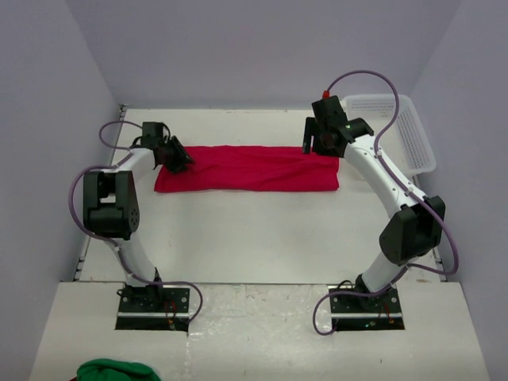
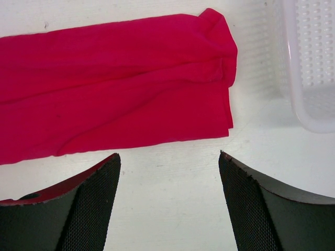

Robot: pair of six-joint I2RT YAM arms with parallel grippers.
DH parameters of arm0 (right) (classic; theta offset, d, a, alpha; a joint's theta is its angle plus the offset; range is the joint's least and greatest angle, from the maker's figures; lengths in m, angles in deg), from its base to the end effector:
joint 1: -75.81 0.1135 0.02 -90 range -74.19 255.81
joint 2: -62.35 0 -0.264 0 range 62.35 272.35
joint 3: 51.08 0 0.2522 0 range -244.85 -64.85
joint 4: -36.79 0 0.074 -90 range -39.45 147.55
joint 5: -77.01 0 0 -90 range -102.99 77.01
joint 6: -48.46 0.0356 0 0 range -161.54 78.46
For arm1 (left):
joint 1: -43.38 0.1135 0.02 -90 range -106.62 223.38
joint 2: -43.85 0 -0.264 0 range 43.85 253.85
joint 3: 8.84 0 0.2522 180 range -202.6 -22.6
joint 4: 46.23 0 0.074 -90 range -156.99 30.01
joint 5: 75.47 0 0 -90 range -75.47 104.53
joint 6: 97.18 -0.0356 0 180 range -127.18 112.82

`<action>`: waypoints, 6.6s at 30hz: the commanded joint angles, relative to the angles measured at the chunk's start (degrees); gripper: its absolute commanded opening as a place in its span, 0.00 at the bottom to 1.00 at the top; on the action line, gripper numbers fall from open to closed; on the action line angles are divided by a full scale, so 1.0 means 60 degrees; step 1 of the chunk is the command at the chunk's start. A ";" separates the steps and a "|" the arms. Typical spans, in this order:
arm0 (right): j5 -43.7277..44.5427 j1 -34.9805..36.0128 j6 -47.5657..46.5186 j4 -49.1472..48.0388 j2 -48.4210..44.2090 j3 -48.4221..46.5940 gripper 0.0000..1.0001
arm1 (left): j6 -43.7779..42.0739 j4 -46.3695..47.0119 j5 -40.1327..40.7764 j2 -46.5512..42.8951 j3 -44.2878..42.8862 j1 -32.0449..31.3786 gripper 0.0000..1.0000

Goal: Fold and stack the t-shirts
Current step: Fold the other side of the tshirt into a rectangle, then rotate the tshirt 90 degrees

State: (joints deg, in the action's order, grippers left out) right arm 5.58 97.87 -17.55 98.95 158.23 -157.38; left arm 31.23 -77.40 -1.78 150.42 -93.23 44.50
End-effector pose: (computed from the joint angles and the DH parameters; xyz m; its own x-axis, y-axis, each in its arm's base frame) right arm 0.3396 0.1254 0.3371 -0.7353 0.1179 -0.6674 0.1376 0.9902 0.0233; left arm 0.3935 -0.0023 0.1845 -0.7210 -0.6105 -0.3278 -0.3817 0.7447 -0.5474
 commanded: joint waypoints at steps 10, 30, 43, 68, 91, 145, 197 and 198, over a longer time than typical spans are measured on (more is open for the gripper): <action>0.0231 -0.0001 0.0030 -0.0201 -0.0130 -0.0149 0.77 | 0.0029 0.0206 -0.0386 0.0345 -0.0416 0.0017 0.38; 0.0157 -0.0015 0.0060 -0.0245 -0.0042 -0.0193 0.77 | 0.0116 0.0118 -0.0518 0.0374 -0.0299 -0.0085 0.35; 0.0157 -0.0001 0.0074 -0.0245 -0.0027 -0.0252 0.77 | 0.0219 0.0133 -0.0650 0.0491 -0.0357 -0.0437 0.24; 0.0275 -0.0015 0.0074 -0.0011 0.0119 -0.0457 0.78 | -0.0337 -0.1494 -0.1366 0.2848 -0.5102 -0.0729 0.04; -0.0048 0.0204 0.0162 -0.0230 0.0412 -0.0296 0.77 | -0.1817 0.0000 -0.0152 0.1271 -0.4240 -0.1242 0.63; -0.0765 0.0307 0.0206 0.1161 0.3957 -0.4060 0.00 | -0.0953 -0.2415 0.0302 0.3743 -0.4795 0.1160 0.00; -0.2388 -0.1449 0.0498 0.1746 0.7209 -0.6007 0.00 | -0.1187 -0.1479 -0.1309 0.0493 -0.4064 0.0356 0.00; -0.2391 -0.1451 0.0499 0.1747 0.7209 -0.6009 0.00 | -0.1187 -0.1478 -0.1309 0.0491 -0.4063 0.0354 0.00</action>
State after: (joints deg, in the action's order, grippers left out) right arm -5.74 90.18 -15.62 108.70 200.98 -190.05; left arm 24.87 -87.61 -8.08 155.90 -119.04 47.37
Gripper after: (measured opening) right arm 0.003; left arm 0.002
